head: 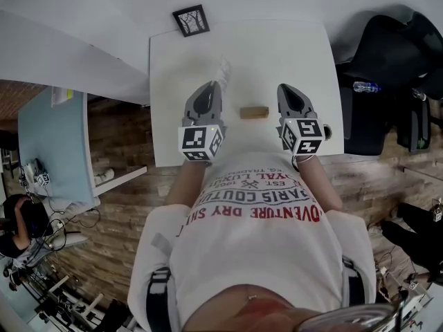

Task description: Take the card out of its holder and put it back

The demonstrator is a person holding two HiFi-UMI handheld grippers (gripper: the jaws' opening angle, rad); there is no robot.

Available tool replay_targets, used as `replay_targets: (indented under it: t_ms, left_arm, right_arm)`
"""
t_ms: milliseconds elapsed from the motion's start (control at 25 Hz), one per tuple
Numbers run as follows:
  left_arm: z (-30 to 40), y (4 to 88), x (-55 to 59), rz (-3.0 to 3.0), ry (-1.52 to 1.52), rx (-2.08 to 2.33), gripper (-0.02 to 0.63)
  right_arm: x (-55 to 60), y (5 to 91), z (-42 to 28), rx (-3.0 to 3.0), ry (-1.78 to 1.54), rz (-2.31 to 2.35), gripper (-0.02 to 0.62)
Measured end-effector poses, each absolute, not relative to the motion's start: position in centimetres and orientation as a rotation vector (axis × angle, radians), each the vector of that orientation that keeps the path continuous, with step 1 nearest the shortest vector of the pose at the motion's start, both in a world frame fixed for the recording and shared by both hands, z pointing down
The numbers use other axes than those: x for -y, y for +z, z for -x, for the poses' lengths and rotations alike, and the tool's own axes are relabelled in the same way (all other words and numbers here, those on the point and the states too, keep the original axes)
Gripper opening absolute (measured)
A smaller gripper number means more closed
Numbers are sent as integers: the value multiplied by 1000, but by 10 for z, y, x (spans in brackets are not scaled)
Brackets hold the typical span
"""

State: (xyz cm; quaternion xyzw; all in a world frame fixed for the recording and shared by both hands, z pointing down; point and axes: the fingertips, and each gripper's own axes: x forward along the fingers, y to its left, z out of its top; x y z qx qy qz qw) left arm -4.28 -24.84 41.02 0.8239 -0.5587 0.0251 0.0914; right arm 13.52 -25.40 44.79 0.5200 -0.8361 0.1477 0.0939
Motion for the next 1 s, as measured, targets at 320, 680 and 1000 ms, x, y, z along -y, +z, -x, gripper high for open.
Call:
replay_targets:
  t_ms: [320,680,1000]
  left_arm:
    - [50,419,244,-2444,85,1639,37]
    - [16,414,227,-2724,79,1236,37]
    - [-9,425,205,-2922,140,794,37]
  right_arm:
    - [252,454,-142,2452,444,-1572,25]
    - [240,476,-158,2376,481,-1612,25]
    - [219,492,-166,2310,544,-1648,25]
